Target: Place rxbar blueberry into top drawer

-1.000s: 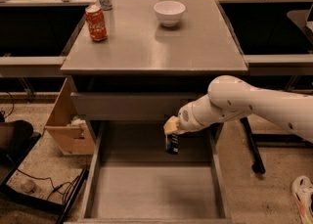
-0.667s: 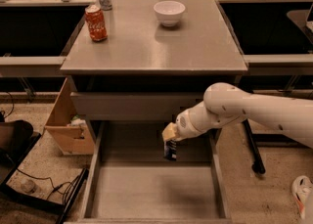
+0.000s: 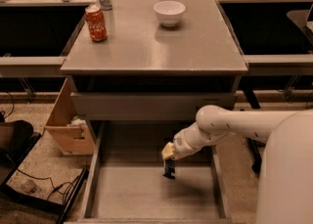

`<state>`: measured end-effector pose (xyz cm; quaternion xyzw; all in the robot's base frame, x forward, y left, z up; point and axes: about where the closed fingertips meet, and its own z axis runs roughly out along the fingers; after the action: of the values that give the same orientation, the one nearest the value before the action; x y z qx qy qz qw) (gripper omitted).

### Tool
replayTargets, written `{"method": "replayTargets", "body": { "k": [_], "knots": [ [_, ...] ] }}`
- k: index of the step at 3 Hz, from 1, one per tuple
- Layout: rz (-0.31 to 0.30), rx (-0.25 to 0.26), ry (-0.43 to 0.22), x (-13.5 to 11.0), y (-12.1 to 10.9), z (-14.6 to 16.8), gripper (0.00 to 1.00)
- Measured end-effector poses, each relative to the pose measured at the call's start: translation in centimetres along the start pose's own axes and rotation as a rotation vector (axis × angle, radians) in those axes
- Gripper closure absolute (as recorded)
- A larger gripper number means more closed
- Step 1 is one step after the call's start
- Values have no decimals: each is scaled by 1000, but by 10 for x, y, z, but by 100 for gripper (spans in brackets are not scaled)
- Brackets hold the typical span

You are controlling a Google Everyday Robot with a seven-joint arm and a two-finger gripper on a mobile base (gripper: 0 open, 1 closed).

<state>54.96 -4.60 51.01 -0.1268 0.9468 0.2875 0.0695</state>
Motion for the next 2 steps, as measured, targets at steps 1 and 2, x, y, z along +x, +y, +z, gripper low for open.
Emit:
{"method": "replayTargets", "body": {
  "k": [1, 2],
  "knots": [
    [9, -3, 13, 5, -4, 8, 86],
    [9, -3, 13, 5, -4, 8, 62]
  ]
}}
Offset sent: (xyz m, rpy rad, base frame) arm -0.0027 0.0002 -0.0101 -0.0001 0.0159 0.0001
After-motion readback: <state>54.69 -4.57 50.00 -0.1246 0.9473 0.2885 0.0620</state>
